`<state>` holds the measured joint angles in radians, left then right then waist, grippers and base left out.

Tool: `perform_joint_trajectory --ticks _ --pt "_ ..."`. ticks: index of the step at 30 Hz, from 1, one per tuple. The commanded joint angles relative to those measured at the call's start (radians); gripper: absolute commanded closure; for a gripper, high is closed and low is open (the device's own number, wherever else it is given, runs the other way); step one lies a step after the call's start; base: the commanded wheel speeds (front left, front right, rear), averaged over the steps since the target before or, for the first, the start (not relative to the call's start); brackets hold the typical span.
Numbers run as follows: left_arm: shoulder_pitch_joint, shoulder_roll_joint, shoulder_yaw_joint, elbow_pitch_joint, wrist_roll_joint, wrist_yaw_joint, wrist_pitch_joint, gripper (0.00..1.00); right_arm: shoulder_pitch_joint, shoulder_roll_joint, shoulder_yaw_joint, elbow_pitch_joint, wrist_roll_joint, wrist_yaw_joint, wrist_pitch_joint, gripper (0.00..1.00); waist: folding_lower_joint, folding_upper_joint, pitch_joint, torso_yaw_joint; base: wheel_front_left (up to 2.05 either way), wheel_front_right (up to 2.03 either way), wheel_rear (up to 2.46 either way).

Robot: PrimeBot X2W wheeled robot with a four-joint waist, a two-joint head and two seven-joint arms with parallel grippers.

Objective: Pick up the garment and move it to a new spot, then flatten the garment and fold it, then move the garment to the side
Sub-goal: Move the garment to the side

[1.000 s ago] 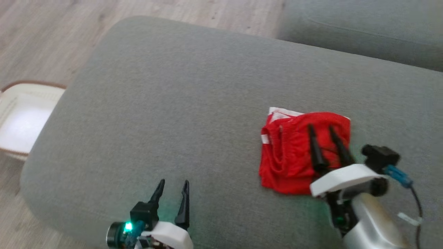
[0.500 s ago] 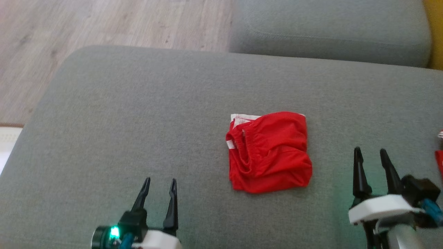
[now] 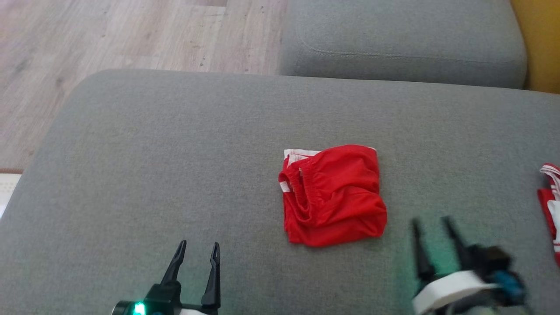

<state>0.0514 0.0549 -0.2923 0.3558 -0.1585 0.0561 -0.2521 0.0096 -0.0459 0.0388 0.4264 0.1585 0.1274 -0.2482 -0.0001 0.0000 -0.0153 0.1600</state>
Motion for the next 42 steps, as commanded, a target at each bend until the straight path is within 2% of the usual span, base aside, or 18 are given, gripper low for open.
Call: perform_joint_trajectory --ticks 1,6,13,14,15,17,18,19,29,33,34,35,36,39,42 --pt "-0.031 -0.003 0.03 -0.022 0.004 -0.004 -0.01 0.0 -0.054 -0.004 0.068 0.003 -0.036 0.003 -0.013 0.0 0.0001 0.0 0.004 0.011 0.0 0.0 0.0" --pt "-0.03 -0.004 0.015 -0.014 -0.016 -0.008 -0.01 0.0 -0.112 -0.004 0.131 0.113 -0.109 0.003 -0.007 0.0 0.0001 0.0 0.022 0.045 0.0 0.0 0.0" --pt "-0.04 -0.004 -0.004 -0.012 -0.036 -0.001 -0.01 0.0 -0.182 -0.004 0.107 0.191 -0.141 0.003 -0.007 0.0 0.0001 0.0 0.047 0.084 0.0 0.0 0.0" --pt "-0.041 -0.005 -0.005 -0.013 -0.039 0.0 -0.01 0.0 -0.189 -0.004 0.102 0.2 -0.147 0.003 -0.008 0.04 0.0001 0.0 0.051 0.088 0.0 0.0 0.0" --pt "-0.043 -0.005 -0.007 -0.014 -0.041 0.001 -0.01 0.0 -0.195 -0.004 0.098 0.208 -0.151 0.003 -0.008 0.12 0.0001 0.0 0.054 0.091 0.0 0.0 0.0" --pt "-0.045 -0.005 -0.011 -0.017 -0.045 0.003 -0.01 0.0 -0.202 -0.004 0.096 0.219 -0.157 0.003 -0.009 0.62 0.0001 0.0 0.059 0.096 0.0 0.0 0.0" --pt "-0.046 -0.005 -0.013 -0.019 -0.047 0.004 -0.01 0.0 -0.203 -0.004 0.099 0.222 -0.157 0.003 -0.01 0.96 0.0001 0.0 0.06 0.098 0.0 0.0 0.0" --pt "-0.046 -0.005 -0.014 -0.022 -0.05 0.005 -0.01 0.0 -0.202 -0.004 0.103 0.223 -0.156 0.003 -0.01 1.0 0.0001 0.0 0.061 0.099 0.0 0.0 0.0" --pt "-0.031 -0.005 -0.016 -0.034 -0.066 0.006 -0.01 0.0 -0.027 -0.004 0.151 0.06 -0.136 0.003 -0.013 1.0 0.0001 0.0 0.048 0.062 0.0 0.0 0.0" --pt "-0.034 -0.005 -0.012 -0.033 -0.065 0.002 -0.01 0.0 0.028 -0.004 0.155 0.044 -0.131 0.003 -0.013 1.0 0.0001 0.0 0.049 0.04 0.0 0.0 0.0" --pt "-0.035 -0.005 -0.011 -0.033 -0.065 0.002 -0.01 0.0 0.034 -0.004 0.156 0.046 -0.127 0.003 -0.013 0.96 0.0001 0.0 0.048 0.035 0.0 0.0 0.0" --pt "-0.036 -0.005 -0.01 -0.032 -0.066 0.001 -0.01 0.0 0.038 -0.004 0.158 0.048 -0.121 0.003 -0.013 0.54 0.0001 0.0 0.048 0.031 0.0 0.0 0.0" --pt "-0.038 -0.005 -0.009 -0.031 -0.066 0.002 -0.01 0.0 0.039 -0.004 0.157 0.049 -0.114 0.003 -0.013 0.0 0.0001 0.0 0.047 0.027 0.0 0.0 0.0" --pt "-0.038 -0.005 -0.002 -0.029 -0.064 0.002 -0.01 0.0 0.042 -0.004 0.162 0.036 -0.08 0.003 -0.013 0.0 0.0001 0.0 0.041 0.017 0.0 0.0 0.0" --pt "-0.037 -0.005 0.007 -0.03 -0.059 0.005 -0.01 0.0 0.046 -0.005 0.154 -0.042 -0.028 0.003 -0.013 0.0 0.0001 0.0 0.035 0.008 0.0 0.0 0.0"
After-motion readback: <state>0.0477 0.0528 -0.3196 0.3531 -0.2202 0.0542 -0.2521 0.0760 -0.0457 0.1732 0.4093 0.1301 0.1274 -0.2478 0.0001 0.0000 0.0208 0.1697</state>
